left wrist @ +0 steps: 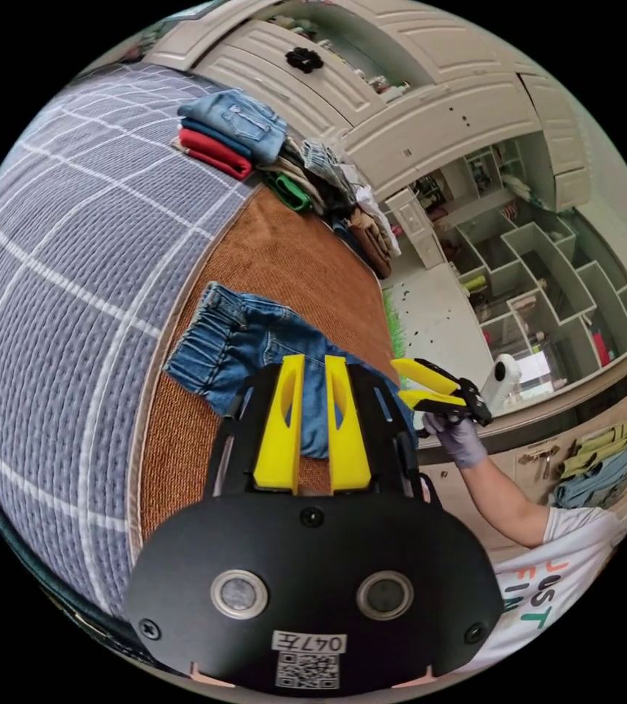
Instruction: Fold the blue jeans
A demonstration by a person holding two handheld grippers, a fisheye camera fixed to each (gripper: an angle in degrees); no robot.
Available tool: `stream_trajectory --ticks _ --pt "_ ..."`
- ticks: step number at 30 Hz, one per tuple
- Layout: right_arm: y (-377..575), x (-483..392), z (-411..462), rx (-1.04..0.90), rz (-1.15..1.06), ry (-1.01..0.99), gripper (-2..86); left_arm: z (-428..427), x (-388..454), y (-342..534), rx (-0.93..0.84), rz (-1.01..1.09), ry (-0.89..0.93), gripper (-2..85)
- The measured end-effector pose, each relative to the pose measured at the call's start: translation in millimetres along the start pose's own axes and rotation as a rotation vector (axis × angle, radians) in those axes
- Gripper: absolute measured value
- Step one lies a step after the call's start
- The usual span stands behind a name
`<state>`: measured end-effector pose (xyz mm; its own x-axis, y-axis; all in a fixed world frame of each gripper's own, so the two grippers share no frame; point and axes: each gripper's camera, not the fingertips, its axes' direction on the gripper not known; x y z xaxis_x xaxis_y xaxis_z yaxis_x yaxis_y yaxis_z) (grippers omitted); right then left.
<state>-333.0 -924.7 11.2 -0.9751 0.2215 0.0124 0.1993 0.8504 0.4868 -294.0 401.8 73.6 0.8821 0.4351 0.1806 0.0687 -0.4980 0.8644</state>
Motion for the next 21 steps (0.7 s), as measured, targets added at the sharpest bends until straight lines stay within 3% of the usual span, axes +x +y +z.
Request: stream_trajectory --ticks 7,10,17,21 --pt "-80.9 -21.6 75.2 -0.224 -0.083 0.117 7.1 8.3 -21.6 -7.5 0.027 -0.046 0.075 6.5" --pt "-92.6 -32.5 94.5 -0.320 -0.075 0.154 2.0 21.4 -30.5 -12.7 -0.024 -0.077 0.087 8.0" --pt "-65.8 -126.0 47.0 -0.136 -0.180 0.202 -0.8 30.0 -36.0 -14.1 -0.012 -0.116 0.076 12.2" --pt "-37.3 -196.6 43.2 -0.115 -0.293 0.343 -0.6 39.9 -36.6 -11.6 -0.040 -0.139 0.065 10.3"
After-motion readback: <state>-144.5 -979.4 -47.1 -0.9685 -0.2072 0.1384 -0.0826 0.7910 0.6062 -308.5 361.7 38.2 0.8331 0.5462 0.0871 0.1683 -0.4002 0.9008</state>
